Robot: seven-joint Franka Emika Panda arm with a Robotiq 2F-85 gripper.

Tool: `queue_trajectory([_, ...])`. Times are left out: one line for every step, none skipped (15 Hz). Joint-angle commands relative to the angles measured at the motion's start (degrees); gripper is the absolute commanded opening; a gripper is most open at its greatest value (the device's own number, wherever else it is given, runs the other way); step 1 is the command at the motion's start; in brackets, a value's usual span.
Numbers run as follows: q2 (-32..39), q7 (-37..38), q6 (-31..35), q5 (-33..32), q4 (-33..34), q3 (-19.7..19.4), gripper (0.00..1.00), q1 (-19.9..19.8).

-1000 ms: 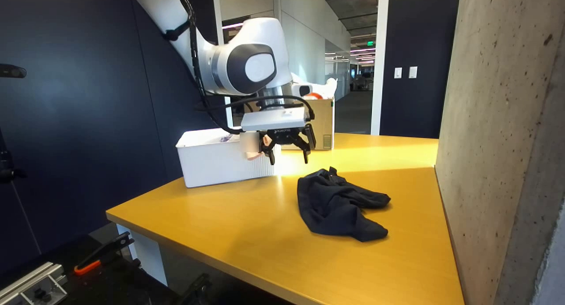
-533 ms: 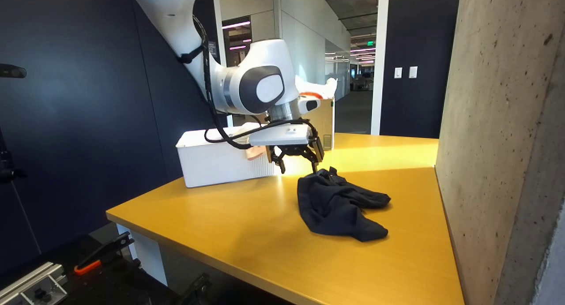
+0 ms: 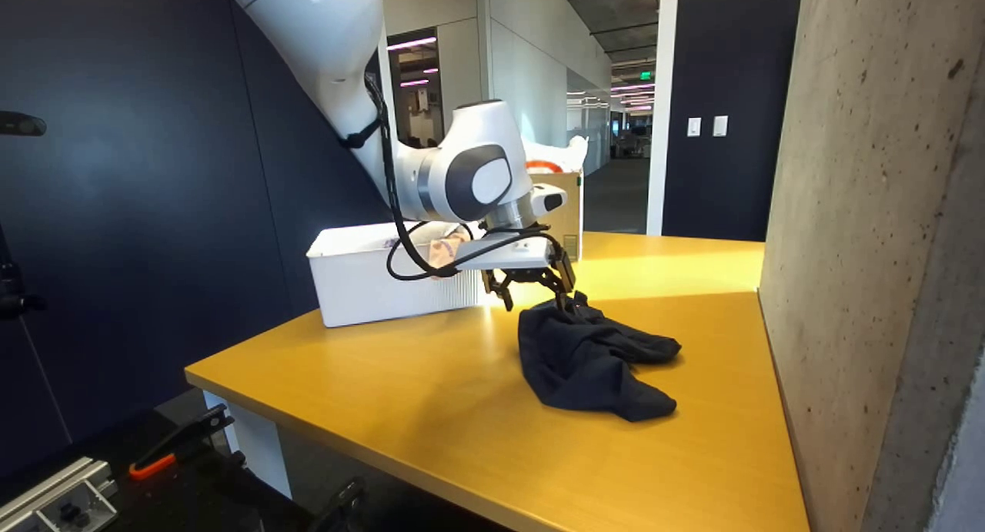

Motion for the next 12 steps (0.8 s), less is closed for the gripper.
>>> queue_trajectory([4.51,3.29,-2.19,-1.77,6.96,-1.66,1.00,2.62])
queue_trajectory([5.64,3.68,-2.77,-1.99,8.43,-1.68,1.00,3.05])
queue_trajectory([6.72,4.12,-3.46,-2.26,9.82,-1.84,1.00,3.51])
queue_trajectory([7.55,4.81,-4.04,-2.47,10.68,-2.20,1.00,4.05])
queue_trajectory([8.06,5.20,-4.56,-2.42,11.13,-2.23,1.00,4.30])
queue_trajectory([8.39,5.59,-4.49,-2.43,11.14,-2.42,1.00,4.56])
queue_trajectory([8.71,6.06,-4.29,-2.42,11.09,-2.67,1.00,4.77])
queue_trajectory([8.95,6.71,-3.92,-2.49,10.87,-3.17,1.00,5.04])
queue_trajectory([8.90,7.24,-3.29,-2.46,10.21,-3.46,1.00,5.14])
queue_trajectory([8.56,7.85,-2.80,-2.42,9.37,-3.76,1.00,5.27])
queue_trajectory([8.10,8.68,-2.00,-2.64,8.29,-4.37,1.00,5.69])
queue_trajectory([7.91,9.22,-1.77,-2.80,7.91,-4.85,0.92,5.92])
